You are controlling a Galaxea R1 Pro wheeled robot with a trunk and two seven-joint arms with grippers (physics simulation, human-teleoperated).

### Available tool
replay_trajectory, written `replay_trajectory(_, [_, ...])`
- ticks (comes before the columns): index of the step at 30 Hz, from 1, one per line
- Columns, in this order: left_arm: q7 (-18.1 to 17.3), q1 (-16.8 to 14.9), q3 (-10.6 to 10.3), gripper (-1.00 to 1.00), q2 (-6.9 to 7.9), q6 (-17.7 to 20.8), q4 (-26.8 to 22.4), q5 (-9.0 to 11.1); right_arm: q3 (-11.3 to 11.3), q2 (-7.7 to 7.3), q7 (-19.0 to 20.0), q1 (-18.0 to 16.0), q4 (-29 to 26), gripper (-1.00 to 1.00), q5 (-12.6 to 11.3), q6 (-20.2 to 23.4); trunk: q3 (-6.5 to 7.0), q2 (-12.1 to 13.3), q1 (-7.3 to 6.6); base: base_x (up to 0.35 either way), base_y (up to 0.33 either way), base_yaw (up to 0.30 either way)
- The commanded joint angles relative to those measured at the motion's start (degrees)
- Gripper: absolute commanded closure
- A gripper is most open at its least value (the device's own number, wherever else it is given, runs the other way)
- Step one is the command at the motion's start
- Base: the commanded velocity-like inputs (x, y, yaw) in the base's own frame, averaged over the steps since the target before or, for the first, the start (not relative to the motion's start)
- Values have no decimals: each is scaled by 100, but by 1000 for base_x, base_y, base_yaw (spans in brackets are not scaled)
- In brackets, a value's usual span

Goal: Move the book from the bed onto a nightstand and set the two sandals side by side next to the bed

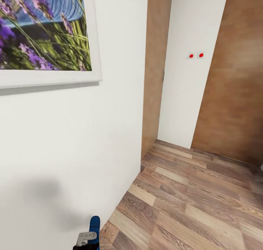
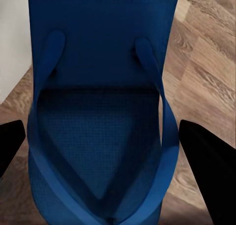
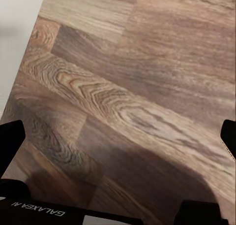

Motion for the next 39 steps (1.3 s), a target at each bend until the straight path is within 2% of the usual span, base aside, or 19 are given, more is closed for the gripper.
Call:
replay_trajectory(1, [-39,-4,48,100,-4,12,-5,-49,-18,1,29,-3,-2,-100,-50,59,-6,-2,2,181,12,0])
replay_trajectory(21, [-36,0,48,100,-4,12,-5,-49,-18,1,28,-3,-2,-100,-50,59,-6,-2,2,130,2,-15])
replay_trajectory(39, [-38,-2,48,100,-4,12,-5,-49,-18,1,27,-3,-2,-100,-50,59,-6,-2,2,3,0,-273])
